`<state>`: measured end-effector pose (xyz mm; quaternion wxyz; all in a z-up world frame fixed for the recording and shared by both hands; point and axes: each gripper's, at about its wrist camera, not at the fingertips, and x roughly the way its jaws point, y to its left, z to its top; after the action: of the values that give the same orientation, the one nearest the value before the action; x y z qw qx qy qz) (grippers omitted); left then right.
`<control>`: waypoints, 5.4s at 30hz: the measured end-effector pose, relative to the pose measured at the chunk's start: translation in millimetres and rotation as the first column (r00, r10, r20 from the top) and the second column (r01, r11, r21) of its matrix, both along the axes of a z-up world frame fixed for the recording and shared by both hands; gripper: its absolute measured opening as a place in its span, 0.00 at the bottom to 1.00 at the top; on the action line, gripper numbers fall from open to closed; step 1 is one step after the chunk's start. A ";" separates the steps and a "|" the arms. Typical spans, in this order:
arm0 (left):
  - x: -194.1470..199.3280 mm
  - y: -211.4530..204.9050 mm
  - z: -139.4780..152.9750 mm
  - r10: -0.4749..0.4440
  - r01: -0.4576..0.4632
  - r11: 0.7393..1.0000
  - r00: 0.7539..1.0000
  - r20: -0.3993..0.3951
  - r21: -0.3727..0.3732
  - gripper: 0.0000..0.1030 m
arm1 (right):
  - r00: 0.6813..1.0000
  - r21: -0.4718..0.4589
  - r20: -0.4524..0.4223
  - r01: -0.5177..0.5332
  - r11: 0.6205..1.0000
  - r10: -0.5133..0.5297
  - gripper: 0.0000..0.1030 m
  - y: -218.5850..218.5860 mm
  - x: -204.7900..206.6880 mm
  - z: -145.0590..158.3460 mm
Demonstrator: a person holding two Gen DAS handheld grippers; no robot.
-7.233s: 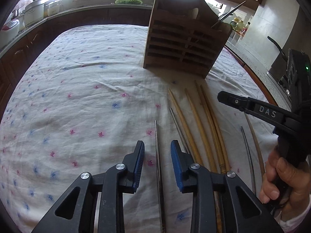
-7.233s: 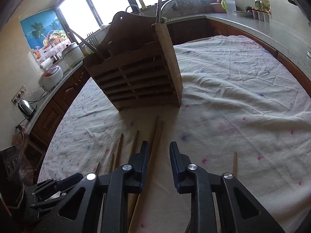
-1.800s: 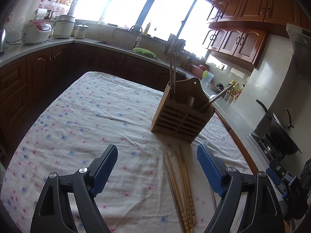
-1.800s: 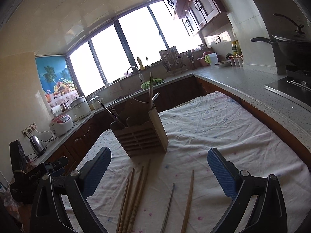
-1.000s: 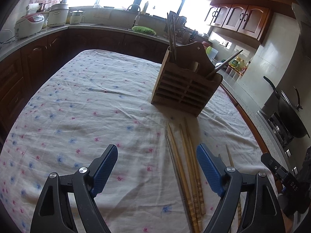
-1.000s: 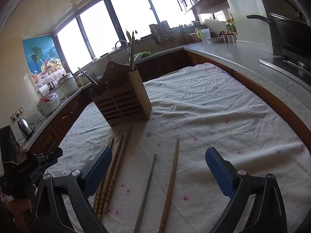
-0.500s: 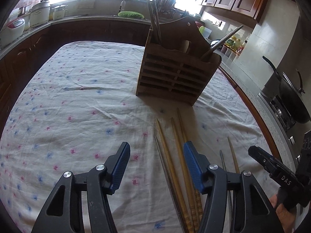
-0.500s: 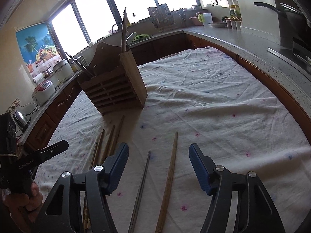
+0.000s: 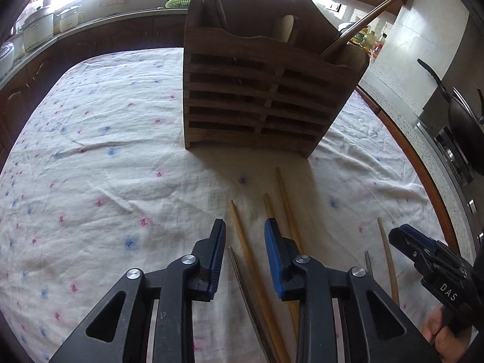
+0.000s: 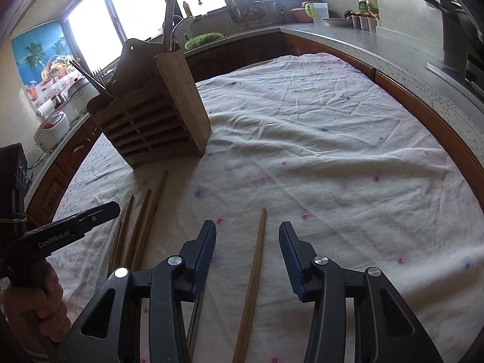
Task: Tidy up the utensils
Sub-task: 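Grasp a wooden chopstick with the left tool while the right tool grasps another wooden chopstick, then carry the wooden chopstick with the left tool while the right tool carries its chopstick to the caddy, then open the left tool over the caddy while the right tool releases its chopstick, then move both open tools back down to the remaining chopsticks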
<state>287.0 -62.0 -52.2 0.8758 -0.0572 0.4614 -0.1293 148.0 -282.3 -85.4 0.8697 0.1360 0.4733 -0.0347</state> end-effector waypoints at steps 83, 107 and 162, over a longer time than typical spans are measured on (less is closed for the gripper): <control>-121.0 108.8 168.1 0.111 0.020 0.962 0.882 0.458 -0.271 0.03 | 0.881 0.041 0.469 -0.093 0.995 0.063 0.05 21.8 -15.6 176.1; 24.4 102.9 130.8 0.320 -0.135 0.923 0.789 0.524 -0.360 0.03 | 0.808 -0.011 0.589 0.024 1.000 -0.013 0.05 21.2 109.5 188.8; -137.2 109.6 65.1 0.240 -0.162 0.961 0.890 0.387 -0.224 0.80 | 0.915 0.134 0.398 0.009 0.991 -0.062 1.00 14.8 -23.5 102.9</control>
<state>149.8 47.6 12.9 0.9525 -0.1578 0.2446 -0.0893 124.5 -267.5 17.5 0.9368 0.2051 0.2835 0.0088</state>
